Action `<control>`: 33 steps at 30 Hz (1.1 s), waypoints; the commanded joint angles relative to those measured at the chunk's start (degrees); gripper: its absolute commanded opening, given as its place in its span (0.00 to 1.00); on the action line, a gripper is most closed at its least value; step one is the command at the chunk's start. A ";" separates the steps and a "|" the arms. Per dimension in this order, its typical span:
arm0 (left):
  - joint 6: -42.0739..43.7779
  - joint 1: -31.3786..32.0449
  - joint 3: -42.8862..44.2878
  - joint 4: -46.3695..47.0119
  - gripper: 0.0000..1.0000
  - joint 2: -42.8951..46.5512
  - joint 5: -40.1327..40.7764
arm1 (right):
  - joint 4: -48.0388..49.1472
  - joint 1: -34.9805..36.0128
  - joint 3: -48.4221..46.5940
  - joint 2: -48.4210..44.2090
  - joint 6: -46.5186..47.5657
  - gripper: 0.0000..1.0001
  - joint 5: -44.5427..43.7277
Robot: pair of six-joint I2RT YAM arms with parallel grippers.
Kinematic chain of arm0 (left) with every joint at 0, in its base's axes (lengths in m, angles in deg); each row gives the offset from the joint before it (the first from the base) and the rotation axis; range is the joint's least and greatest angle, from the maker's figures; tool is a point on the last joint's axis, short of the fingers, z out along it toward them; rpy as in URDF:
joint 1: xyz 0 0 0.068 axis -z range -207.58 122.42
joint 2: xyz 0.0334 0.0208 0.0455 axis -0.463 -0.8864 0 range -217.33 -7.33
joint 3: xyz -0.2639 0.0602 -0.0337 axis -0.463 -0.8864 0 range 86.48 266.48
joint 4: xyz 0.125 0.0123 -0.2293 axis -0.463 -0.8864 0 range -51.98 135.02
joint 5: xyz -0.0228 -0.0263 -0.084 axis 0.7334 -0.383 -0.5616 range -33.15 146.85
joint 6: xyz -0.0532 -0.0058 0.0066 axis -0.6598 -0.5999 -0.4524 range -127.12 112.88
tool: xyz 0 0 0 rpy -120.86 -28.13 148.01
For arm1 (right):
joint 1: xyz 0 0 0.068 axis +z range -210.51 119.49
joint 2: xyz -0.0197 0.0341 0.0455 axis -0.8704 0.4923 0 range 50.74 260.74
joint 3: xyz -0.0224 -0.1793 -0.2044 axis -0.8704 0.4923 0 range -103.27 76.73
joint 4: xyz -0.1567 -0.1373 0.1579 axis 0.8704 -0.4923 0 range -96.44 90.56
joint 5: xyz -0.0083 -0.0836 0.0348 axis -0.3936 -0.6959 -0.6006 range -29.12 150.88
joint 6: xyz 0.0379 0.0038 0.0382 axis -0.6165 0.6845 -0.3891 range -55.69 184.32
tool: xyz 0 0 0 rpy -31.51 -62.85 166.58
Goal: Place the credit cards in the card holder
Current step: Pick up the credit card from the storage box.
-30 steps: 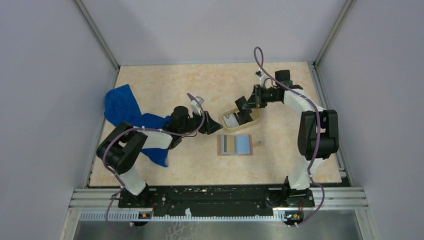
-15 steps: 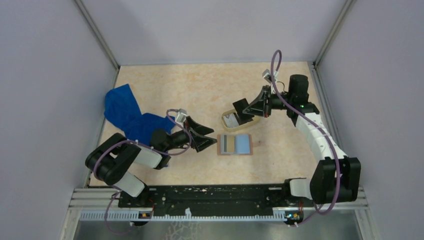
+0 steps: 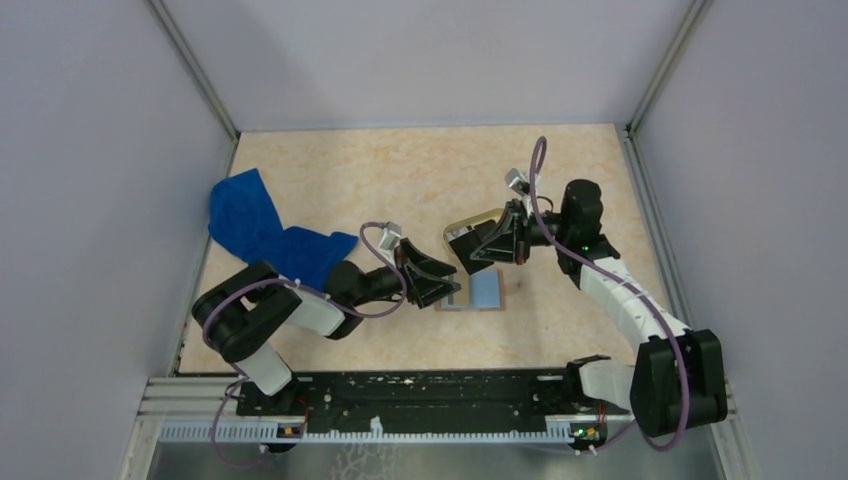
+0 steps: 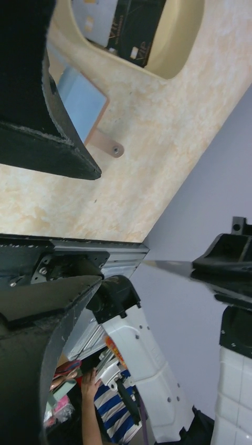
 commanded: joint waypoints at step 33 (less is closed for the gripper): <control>-3.66 -2.13 7.43 8.39 0.00 -4.77 -12.52 | -41.50 4.09 -13.74 0.90 40.53 0.58 -5.48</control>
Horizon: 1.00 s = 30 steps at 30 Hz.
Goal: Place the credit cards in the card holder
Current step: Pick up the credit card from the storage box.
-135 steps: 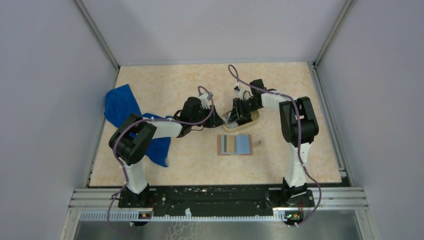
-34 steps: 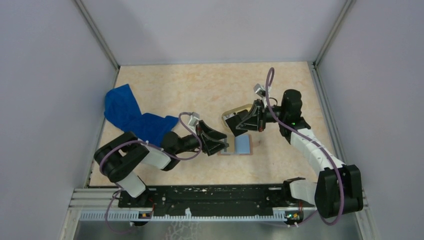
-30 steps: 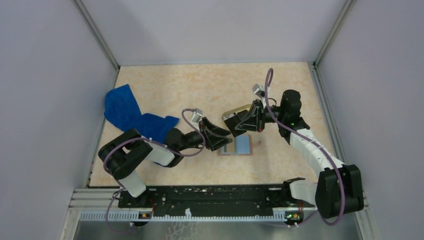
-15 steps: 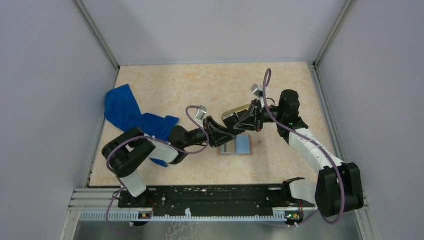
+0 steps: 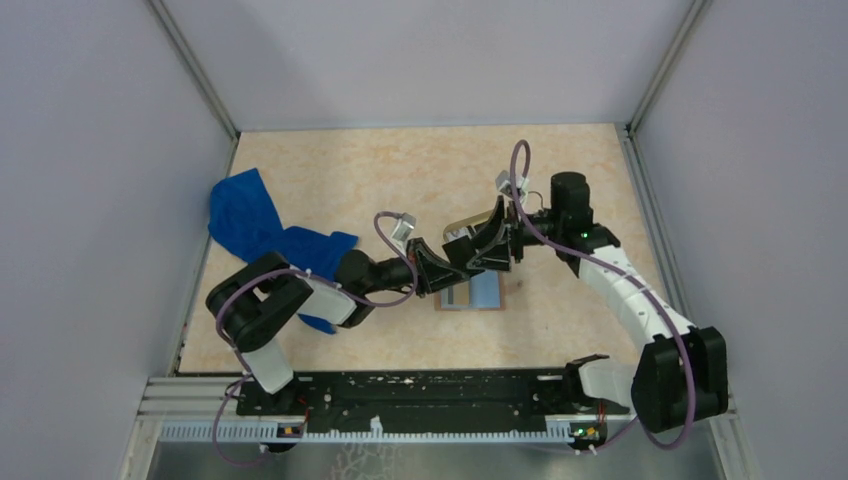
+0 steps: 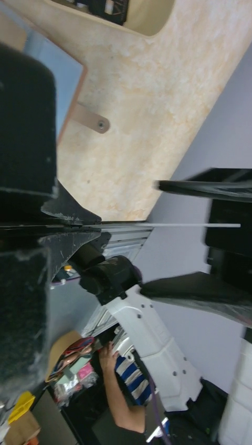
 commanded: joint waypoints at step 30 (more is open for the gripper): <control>42.51 -6.79 12.49 -79.99 0.00 15.96 -23.22 | -43.07 7.56 -16.84 10.69 39.39 0.37 -5.07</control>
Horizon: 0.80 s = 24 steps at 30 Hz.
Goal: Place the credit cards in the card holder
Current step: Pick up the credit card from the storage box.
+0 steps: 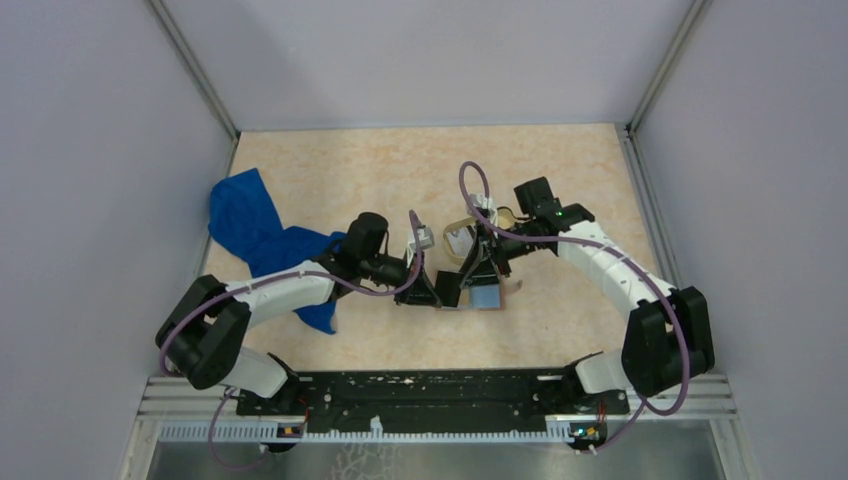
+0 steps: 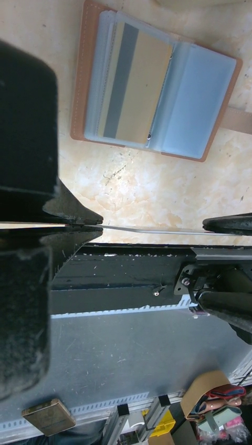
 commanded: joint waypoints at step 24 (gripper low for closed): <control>-7.09 0.01 -6.78 8.77 0.45 6.80 10.24 | 3.60 -1.92 -2.65 1.71 -6.81 0.00 -3.01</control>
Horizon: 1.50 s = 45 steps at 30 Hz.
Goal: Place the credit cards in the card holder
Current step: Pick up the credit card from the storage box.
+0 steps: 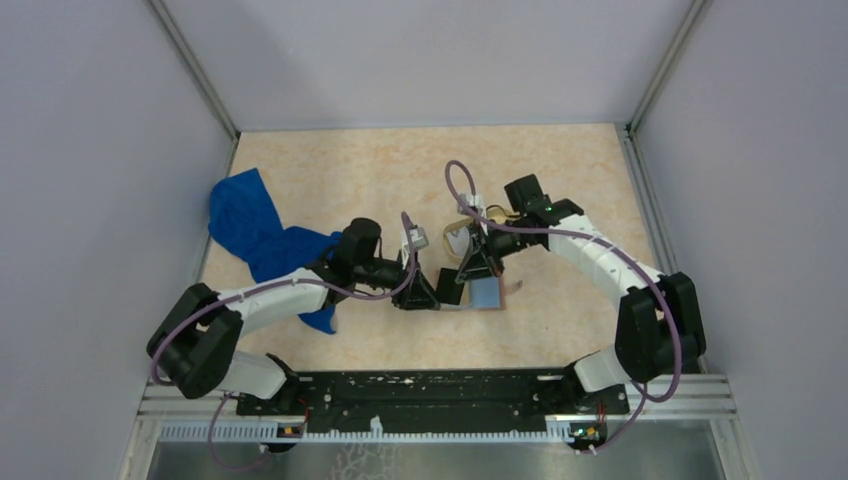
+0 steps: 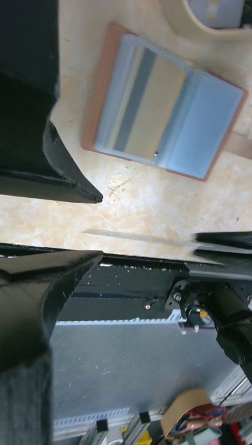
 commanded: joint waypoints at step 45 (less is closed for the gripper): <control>-32.95 13.50 -3.44 9.05 0.66 -11.13 59.07 | 18.38 -21.48 14.15 13.62 -28.21 0.00 -6.07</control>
